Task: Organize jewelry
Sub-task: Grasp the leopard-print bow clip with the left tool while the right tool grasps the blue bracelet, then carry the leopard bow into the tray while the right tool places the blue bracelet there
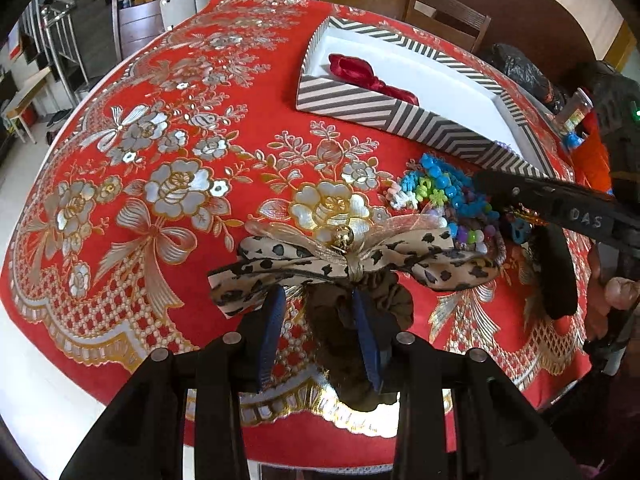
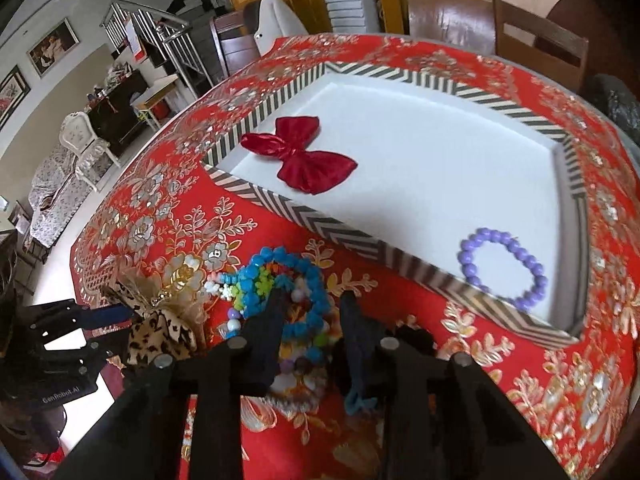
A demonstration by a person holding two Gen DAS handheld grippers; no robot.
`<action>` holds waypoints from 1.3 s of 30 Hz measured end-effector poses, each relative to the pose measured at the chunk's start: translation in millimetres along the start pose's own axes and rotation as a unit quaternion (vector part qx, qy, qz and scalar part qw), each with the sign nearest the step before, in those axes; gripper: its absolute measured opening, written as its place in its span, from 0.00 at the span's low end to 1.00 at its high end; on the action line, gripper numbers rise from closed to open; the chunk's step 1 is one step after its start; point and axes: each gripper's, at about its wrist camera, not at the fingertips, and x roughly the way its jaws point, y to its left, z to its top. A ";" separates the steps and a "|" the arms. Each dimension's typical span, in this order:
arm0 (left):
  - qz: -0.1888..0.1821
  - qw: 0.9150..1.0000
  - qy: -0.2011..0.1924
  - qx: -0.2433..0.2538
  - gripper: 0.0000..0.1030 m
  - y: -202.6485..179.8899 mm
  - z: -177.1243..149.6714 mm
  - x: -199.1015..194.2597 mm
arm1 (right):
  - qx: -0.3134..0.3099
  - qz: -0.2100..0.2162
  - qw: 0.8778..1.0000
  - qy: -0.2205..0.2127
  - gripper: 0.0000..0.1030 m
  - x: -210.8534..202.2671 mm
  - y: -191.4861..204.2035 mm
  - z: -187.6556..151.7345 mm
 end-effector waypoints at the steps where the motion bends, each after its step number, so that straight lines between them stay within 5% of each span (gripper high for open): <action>1: 0.003 1.000 0.000 0.002 0.35 -1.3 0.4 0.7 | 0.004 0.001 1.000 0.005 0.28 5.5 -1.7 0.1; 3: 0.003 1.000 -0.003 0.007 0.35 -2.5 1.1 1.8 | 0.010 0.003 1.000 0.013 0.26 13.2 -4.0 -0.5; 4: 0.003 1.000 -0.005 0.009 0.35 -2.4 1.8 2.5 | 0.012 0.008 1.000 0.016 0.16 17.9 -4.5 -1.0; 6: -0.008 1.000 -0.006 0.009 0.18 -1.4 3.3 3.4 | 0.014 0.012 1.000 0.006 0.11 18.9 -4.4 -1.3; 9: -0.016 1.000 -0.007 0.001 0.15 2.4 5.5 2.1 | 0.021 0.015 1.000 -0.005 0.11 12.4 -4.6 -1.1; 19: -0.015 0.998 -0.058 -0.003 0.14 7.6 28.8 -33.5 | 0.018 0.050 0.995 -0.083 0.11 -50.5 4.7 16.6; 39: -0.003 0.992 -0.117 0.043 0.14 -28.3 90.0 -50.0 | 0.040 0.027 0.990 -0.129 0.11 -99.7 -23.8 24.3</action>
